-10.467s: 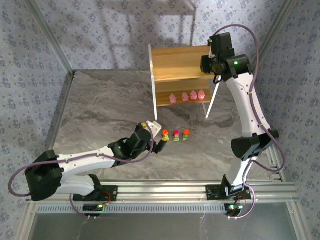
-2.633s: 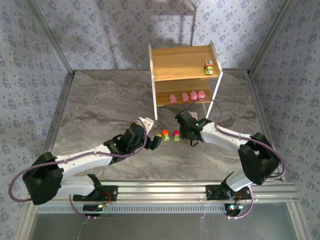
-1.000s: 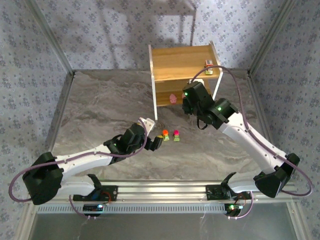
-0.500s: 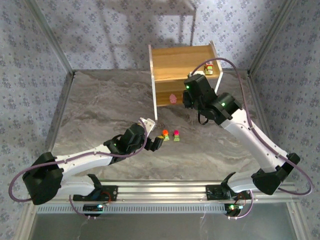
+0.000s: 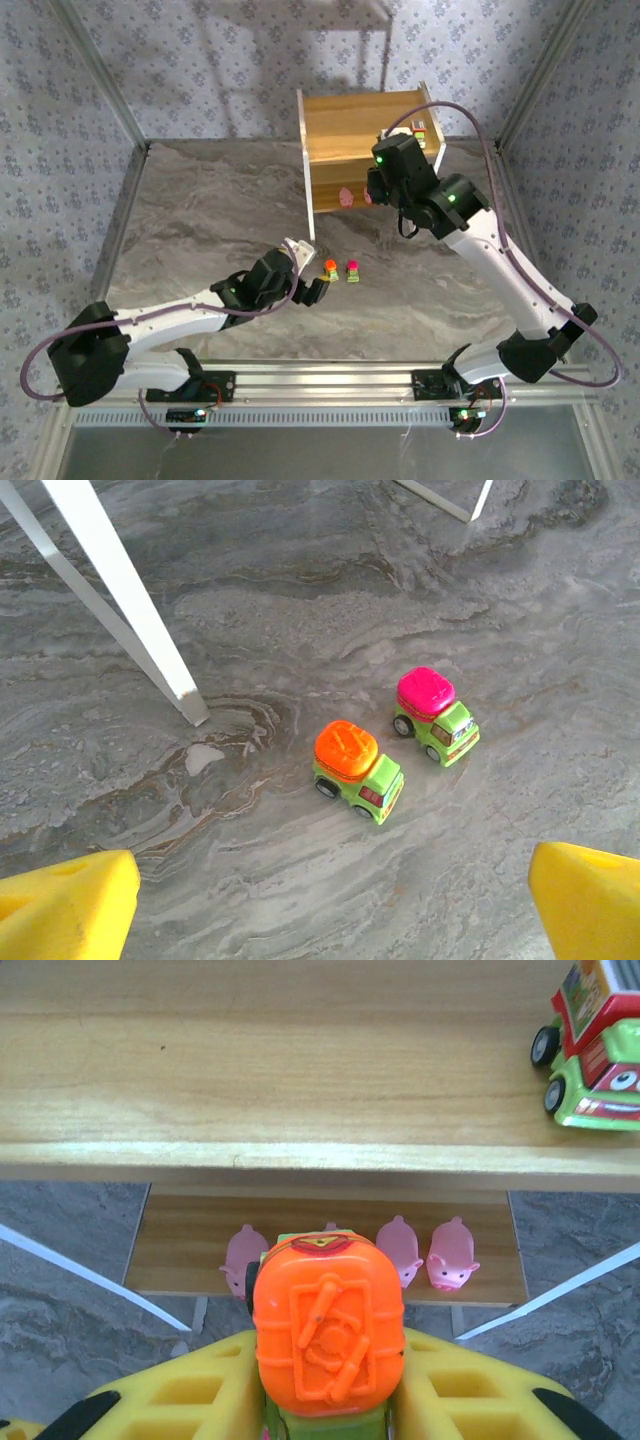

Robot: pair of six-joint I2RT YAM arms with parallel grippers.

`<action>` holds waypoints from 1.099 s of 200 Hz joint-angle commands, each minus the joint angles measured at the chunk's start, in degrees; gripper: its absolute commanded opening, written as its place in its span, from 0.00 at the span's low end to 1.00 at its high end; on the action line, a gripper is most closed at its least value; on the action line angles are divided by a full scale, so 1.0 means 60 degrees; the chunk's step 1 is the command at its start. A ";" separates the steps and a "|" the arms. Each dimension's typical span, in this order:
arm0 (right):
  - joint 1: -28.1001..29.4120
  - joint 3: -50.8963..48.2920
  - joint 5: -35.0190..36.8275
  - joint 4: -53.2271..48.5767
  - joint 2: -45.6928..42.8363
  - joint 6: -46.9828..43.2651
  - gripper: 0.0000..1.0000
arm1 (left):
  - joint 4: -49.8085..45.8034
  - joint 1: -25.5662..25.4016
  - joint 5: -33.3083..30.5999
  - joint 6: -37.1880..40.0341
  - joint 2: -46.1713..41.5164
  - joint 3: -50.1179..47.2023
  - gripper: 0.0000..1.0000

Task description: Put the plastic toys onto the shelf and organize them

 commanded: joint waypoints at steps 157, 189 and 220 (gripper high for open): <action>-0.1529 0.3543 -0.0655 -0.1069 0.2251 -0.1210 0.33 | 0.0086 -0.0299 0.0236 0.0492 0.0137 0.0398 0.99; -0.1753 0.3884 -0.0818 -0.1153 0.2546 -0.1299 0.33 | 0.0046 -0.0299 0.0161 0.0519 0.0109 0.0406 1.00; -0.1908 0.4226 -0.0938 -0.1314 0.2818 -0.1390 0.34 | -0.0002 -0.0299 0.0066 0.0536 0.0053 0.0402 1.00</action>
